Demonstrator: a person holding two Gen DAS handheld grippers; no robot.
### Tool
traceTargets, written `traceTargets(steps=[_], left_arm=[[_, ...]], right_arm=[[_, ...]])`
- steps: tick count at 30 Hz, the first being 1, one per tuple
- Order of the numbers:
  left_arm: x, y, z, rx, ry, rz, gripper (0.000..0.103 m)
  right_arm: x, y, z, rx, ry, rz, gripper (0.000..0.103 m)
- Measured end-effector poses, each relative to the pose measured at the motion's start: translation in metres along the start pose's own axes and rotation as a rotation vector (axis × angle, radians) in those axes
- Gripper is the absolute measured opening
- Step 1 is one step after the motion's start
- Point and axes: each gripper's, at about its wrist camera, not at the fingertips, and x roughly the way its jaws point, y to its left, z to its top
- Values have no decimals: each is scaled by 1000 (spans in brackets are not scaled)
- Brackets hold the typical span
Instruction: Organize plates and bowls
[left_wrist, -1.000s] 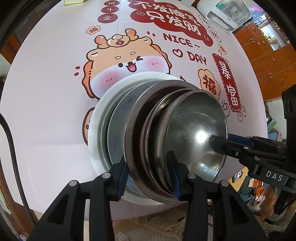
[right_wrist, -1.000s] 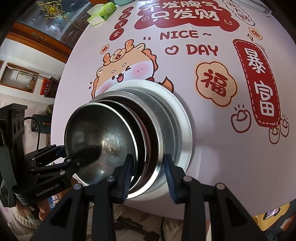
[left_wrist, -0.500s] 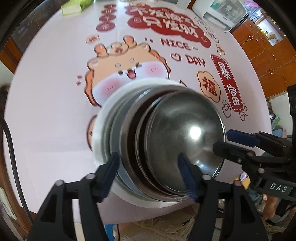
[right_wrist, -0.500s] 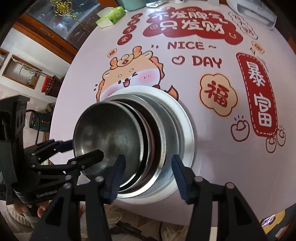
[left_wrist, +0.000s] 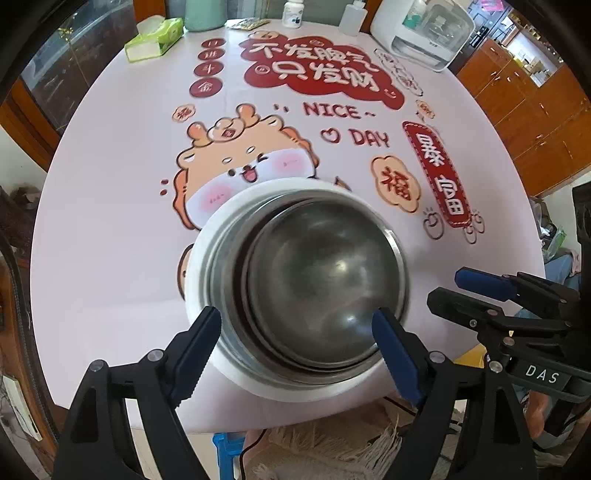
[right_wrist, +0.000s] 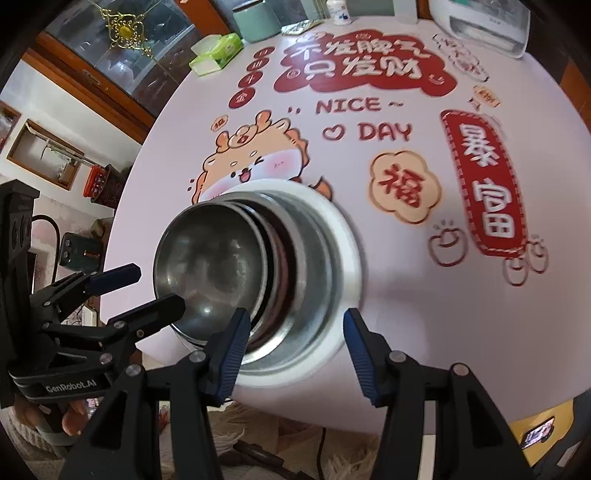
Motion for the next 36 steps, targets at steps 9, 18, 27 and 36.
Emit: traceTargets(steps=[9, 18, 27, 36], left_arm=[[-30, -58, 9, 0, -107, 61, 83], [-58, -120, 21, -28, -224, 97, 84], [-83, -169, 31, -63, -331, 101, 92], [-104, -192, 37, -87, -432, 162, 93]], right_arm=[[-47, -35, 0, -44, -72, -47, 61], [-95, -77, 3, -63, -164, -83, 64], [-151, -107, 8, -36, -305, -92, 64], [-177, -115, 9, -48, -394, -138, 64]])
